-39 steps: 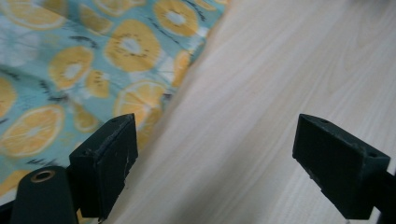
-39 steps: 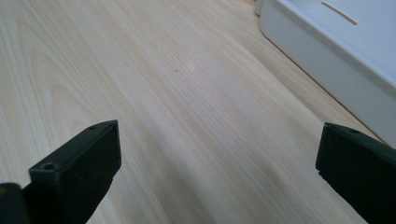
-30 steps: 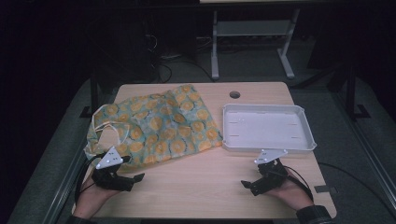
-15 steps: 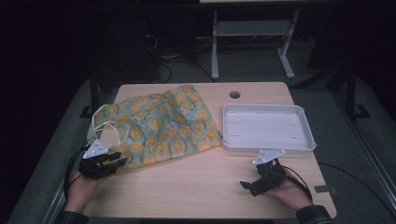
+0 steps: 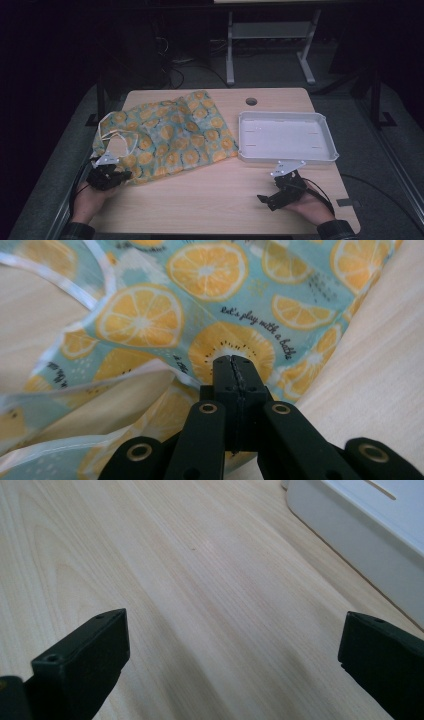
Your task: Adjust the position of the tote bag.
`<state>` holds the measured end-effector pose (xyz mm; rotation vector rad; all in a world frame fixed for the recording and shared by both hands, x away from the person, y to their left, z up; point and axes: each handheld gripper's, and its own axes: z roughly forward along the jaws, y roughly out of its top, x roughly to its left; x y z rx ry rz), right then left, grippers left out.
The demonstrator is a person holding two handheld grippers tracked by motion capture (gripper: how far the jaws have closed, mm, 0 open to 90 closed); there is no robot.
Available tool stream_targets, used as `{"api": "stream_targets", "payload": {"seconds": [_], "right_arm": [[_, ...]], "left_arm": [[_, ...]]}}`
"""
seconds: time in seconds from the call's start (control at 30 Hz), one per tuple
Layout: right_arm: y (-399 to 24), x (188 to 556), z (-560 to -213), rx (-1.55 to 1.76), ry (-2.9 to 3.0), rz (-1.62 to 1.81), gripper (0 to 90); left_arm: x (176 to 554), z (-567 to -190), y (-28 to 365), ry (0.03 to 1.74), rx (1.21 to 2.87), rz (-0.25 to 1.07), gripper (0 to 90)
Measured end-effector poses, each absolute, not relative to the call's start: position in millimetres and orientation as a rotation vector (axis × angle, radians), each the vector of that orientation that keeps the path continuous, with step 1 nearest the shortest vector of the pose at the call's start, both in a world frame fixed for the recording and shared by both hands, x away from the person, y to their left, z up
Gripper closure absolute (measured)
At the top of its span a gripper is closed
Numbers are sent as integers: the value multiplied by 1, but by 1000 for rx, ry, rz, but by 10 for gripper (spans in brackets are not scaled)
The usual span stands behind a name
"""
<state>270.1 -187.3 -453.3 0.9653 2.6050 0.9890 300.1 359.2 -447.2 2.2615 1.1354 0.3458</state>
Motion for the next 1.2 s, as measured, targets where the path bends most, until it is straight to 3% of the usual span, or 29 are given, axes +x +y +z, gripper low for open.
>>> {"api": "stream_targets", "payload": {"seconds": [0.57,1.2], "right_arm": [[-188,270,-453,958,2607,982,0],[-187,270,-454,950,2614,969,0]], "left_arm": [[290,-448,338,1018,2370,215,896],[283,-448,288,867,2434,111,897]]}}
